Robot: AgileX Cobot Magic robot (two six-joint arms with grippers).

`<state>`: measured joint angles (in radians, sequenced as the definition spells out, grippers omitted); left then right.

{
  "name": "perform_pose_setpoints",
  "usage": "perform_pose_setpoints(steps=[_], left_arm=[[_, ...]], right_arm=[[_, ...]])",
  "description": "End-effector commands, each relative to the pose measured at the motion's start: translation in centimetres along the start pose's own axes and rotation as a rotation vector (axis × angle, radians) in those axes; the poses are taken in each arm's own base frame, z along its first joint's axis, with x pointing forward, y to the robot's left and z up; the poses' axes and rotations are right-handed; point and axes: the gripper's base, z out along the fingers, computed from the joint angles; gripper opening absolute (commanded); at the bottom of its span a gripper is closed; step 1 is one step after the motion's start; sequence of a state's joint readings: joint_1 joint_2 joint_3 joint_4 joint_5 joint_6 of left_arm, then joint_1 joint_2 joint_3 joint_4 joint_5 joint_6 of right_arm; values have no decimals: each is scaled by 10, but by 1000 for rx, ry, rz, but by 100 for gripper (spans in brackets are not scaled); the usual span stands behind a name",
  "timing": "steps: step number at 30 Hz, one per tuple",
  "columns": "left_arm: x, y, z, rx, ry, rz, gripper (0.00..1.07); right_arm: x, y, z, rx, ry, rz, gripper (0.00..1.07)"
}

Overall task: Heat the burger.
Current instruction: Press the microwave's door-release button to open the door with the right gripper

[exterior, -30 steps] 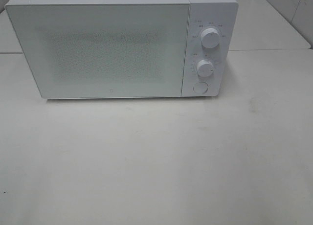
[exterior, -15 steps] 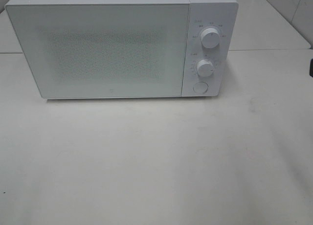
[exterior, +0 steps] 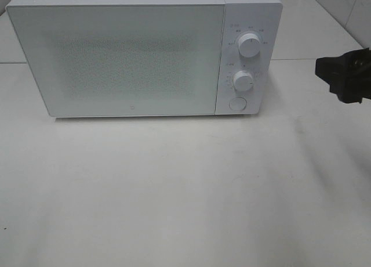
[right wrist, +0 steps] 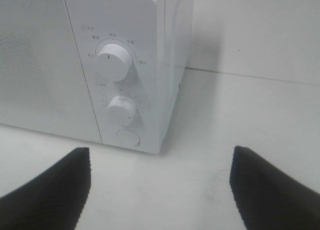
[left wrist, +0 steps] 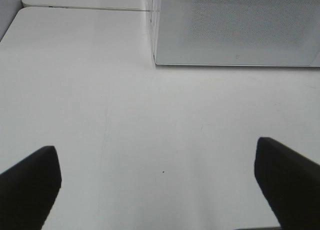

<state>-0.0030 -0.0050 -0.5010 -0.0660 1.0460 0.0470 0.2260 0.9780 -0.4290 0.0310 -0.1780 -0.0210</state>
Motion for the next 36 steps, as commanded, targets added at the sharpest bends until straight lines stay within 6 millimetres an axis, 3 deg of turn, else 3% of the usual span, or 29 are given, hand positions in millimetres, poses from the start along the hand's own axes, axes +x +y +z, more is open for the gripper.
perform_pose_setpoints(steps=[1, 11, 17, 20, 36], left_arm=[[1, -1, -2, -1, -25, -4, 98], [1, -1, -2, -1, -25, -4, 98], [1, -1, -2, -1, -25, -4, 98], [1, -1, -2, -1, -25, -4, 98], [1, -1, -2, -1, -25, -4, 98]], right_arm=[[12, -2, 10, 19, -98, 35, 76], [48, -14, 22, 142, -160, 84, 76], [56, -9, 28, 146, -150, 91, 76], [64, 9, 36, 136, -157, 33, 76], [98, 57, 51, 191, -117, 20, 76]])
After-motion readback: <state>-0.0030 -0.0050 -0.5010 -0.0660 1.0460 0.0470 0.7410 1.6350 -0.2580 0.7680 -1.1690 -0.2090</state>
